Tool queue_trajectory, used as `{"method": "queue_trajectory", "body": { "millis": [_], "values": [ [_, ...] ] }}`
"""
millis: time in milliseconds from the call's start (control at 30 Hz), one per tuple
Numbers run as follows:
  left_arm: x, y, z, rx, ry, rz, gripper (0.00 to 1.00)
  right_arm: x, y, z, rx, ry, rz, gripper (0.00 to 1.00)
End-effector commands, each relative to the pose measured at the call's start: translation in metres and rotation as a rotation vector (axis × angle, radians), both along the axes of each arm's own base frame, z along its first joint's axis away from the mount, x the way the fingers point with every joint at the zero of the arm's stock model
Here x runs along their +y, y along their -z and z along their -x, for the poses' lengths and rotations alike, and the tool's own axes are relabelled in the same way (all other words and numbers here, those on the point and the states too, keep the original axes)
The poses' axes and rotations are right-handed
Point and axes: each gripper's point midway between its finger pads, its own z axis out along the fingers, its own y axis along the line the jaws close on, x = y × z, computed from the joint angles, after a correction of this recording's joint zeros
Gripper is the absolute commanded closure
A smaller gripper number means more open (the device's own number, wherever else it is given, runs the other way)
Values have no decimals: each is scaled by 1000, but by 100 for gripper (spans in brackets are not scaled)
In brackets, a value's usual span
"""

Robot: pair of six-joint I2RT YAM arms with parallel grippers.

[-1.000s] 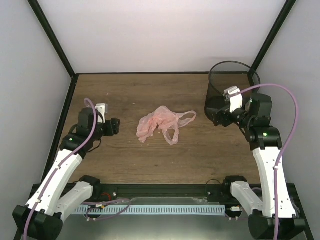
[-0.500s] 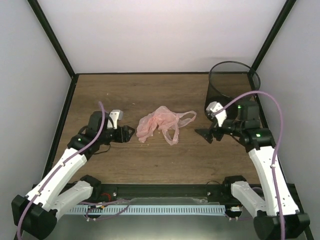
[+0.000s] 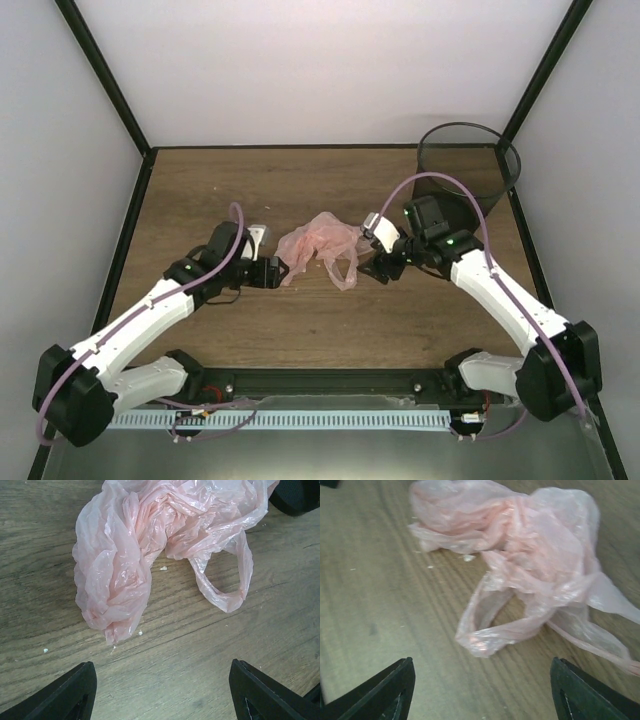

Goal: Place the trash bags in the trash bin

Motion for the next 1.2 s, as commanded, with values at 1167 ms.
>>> {"method": "queue_trajectory", "body": {
  "millis": [1167],
  "values": [
    [-20,69,-10,98,-70,-100,27,-46,36,-135,15,266,-86,12]
  ]
}}
